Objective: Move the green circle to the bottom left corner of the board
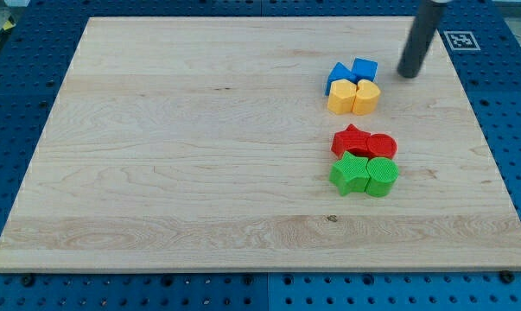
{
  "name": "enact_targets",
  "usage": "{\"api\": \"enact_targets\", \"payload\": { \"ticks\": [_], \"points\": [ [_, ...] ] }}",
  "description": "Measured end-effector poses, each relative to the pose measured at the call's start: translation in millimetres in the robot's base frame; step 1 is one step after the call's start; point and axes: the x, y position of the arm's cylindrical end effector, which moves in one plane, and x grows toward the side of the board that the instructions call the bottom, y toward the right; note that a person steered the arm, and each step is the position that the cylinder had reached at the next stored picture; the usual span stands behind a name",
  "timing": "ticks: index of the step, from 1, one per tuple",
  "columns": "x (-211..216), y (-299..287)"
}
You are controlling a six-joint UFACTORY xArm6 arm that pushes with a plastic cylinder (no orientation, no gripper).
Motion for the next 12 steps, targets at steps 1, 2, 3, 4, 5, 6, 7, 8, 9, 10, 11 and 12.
{"api": "enact_targets", "payload": {
  "ticks": [1,2,3,4,5,6,7,8,9,10,11,12],
  "points": [
    [34,29],
    [83,37],
    [126,37],
    [145,35],
    [145,22],
    [145,0],
    [146,-8],
    [174,-9],
    [182,-21],
    [182,-41],
    [182,-50],
    [182,-50]
  ]
}}
